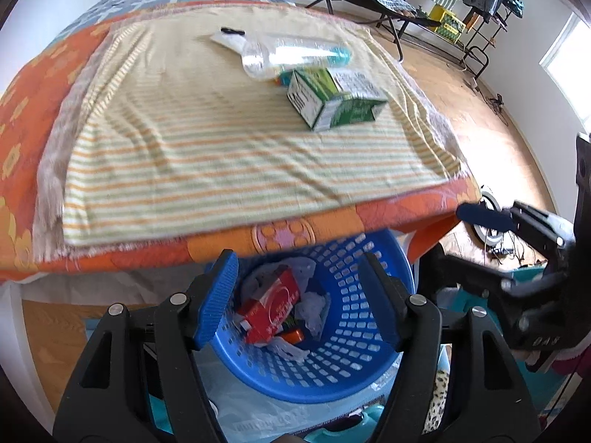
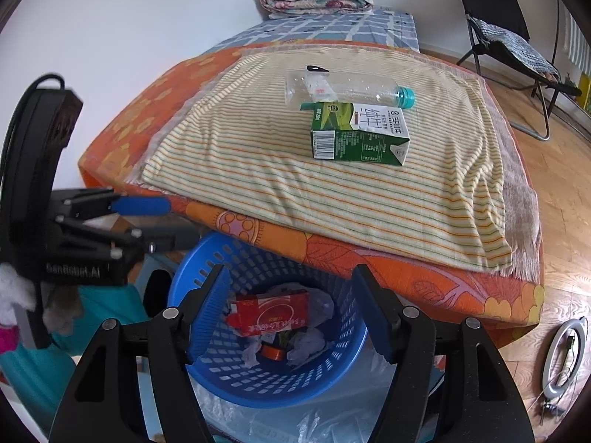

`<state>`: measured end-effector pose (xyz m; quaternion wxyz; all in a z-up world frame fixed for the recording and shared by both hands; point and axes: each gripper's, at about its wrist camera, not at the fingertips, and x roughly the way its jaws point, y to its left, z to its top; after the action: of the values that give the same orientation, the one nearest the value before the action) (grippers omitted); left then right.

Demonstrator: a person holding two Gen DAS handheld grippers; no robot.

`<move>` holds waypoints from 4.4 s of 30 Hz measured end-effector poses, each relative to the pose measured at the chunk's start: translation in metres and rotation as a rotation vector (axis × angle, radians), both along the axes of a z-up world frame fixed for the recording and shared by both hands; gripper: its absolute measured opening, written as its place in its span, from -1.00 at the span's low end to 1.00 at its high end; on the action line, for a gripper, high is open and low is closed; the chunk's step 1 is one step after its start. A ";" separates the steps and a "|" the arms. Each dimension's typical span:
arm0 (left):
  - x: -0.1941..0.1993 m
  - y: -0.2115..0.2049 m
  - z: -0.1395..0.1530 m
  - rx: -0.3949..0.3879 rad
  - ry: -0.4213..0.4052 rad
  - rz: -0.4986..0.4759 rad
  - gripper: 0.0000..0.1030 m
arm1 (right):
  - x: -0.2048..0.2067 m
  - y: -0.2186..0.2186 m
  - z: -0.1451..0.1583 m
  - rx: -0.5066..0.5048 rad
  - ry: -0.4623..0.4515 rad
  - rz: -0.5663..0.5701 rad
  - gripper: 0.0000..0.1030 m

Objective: Collect trash
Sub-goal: 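Move both tools back over the bed toward the bottle and carton, then grasp the clear plastic bottle with the left tool while the right tool grasps the milk carton, then carry bottle and carton over the blue basket and open both tools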

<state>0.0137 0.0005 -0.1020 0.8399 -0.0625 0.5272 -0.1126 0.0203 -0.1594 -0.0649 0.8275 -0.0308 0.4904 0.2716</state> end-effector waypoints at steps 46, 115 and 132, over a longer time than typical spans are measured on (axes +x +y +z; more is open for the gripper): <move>0.250 -0.088 0.001 0.266 -0.039 -0.161 0.35 | 0.117 -0.057 -0.029 0.411 0.298 -0.312 0.33; 0.162 0.029 -0.029 0.228 0.057 -0.083 0.13 | 0.243 0.014 -0.056 0.188 0.247 -0.387 0.21; 0.113 0.020 0.035 0.052 -0.061 -0.040 0.12 | 0.161 -0.012 0.016 0.255 0.089 -0.283 0.21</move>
<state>0.1263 0.0209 -0.0674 0.8545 -0.0265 0.5053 -0.1175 0.1817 -0.1714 -0.0490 0.8321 0.1554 0.4877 0.2135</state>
